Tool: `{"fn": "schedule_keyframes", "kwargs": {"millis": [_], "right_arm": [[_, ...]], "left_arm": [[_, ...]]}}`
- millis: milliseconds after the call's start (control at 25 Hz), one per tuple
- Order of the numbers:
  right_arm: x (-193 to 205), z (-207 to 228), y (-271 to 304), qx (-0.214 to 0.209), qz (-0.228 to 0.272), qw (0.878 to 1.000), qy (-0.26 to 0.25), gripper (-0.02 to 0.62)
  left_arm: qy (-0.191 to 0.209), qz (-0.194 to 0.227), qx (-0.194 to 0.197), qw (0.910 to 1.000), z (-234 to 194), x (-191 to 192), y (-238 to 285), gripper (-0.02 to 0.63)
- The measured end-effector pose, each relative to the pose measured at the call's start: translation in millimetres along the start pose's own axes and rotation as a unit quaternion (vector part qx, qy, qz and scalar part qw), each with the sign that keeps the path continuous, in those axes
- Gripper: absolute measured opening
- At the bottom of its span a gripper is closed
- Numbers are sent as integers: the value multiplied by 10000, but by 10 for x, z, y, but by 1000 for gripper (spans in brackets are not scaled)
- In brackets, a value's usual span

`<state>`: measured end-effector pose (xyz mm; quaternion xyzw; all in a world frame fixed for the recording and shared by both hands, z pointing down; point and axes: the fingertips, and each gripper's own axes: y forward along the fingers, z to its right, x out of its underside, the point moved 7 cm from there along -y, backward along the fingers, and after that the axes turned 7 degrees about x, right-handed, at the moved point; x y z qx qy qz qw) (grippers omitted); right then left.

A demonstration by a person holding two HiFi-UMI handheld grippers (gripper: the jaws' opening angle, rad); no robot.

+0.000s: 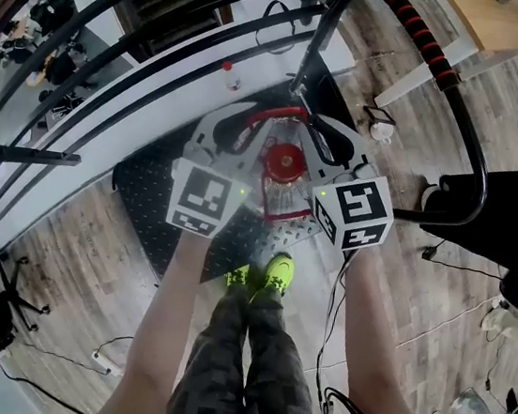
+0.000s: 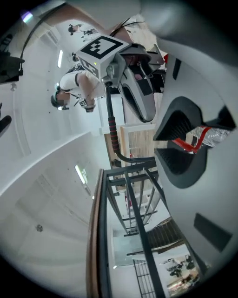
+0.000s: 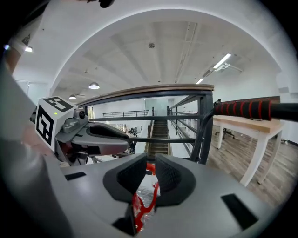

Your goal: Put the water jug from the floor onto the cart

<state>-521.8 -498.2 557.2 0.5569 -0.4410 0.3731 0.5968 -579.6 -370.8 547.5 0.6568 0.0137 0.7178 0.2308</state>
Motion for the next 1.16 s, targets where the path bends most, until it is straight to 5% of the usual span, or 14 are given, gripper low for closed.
{"fn": "schedule_keyframes", "kwargs": {"millis": [160,480,1160], "right_arm": [[-39,-152,-99,-57,105,9999,-57,34],[-81,-351,-248,-59,258,9996,62,28],[75,-483,-520,80,131,9985,532,28]], "left_arm": [[90,249,29,9996,88,-169,-99,12],[26,316,390,9987,370,-253,-133,12],[-334,196,464,9982,629,-162,-260,11]]}}
